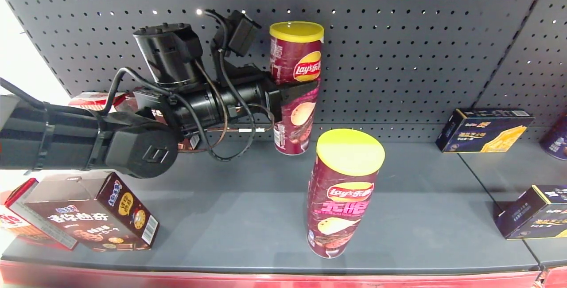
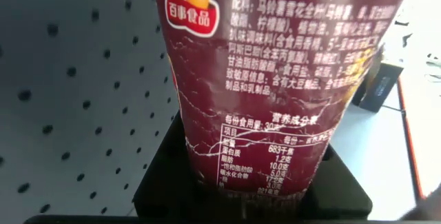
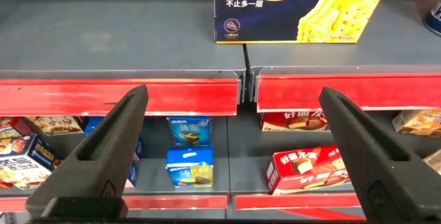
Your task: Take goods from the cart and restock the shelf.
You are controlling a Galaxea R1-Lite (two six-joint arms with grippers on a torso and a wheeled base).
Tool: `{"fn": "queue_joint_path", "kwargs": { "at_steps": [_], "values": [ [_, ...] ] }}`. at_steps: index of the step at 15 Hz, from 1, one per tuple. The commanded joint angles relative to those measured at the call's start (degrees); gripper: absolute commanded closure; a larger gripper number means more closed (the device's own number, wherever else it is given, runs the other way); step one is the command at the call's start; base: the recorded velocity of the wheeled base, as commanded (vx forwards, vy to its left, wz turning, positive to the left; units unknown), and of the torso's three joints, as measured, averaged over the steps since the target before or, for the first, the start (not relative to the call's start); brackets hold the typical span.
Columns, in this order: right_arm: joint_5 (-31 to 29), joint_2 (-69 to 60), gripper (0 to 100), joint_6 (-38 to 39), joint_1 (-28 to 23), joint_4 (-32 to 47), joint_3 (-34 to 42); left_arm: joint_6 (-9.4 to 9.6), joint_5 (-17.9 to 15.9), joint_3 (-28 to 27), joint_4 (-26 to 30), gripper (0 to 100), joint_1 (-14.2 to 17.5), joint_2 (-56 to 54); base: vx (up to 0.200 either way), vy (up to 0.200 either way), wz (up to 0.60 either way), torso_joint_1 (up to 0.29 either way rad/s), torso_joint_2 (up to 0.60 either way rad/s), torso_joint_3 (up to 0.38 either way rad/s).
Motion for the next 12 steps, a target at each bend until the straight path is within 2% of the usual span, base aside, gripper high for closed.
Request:
{"fn": "queue_joint_path", "kwargs": {
  "at_steps": [1, 5, 12],
  "values": [
    [-0.02, 0.11, 0, 0.02, -0.01, -0.01, 0.0, 0.08, 0.06, -0.06, -0.5, 100, 0.02, 2.25, 0.0, 0.0, 0.0, 0.0, 0.0, 0.0],
    [-0.02, 0.11, 0, 0.02, -0.01, -0.01, 0.0, 0.08, -0.21, -0.15, -2.97, 100, 0.11, 4.54, 0.0, 0.0, 0.0, 0.0, 0.0, 0.0],
    [-0.02, 0.11, 0, 0.02, -0.01, -0.01, 0.0, 0.08, -0.3, -1.03, -4.2, 100, 0.2, 7.35, 0.0, 0.0, 0.0, 0.0, 0.0, 0.0]
  ]
}}
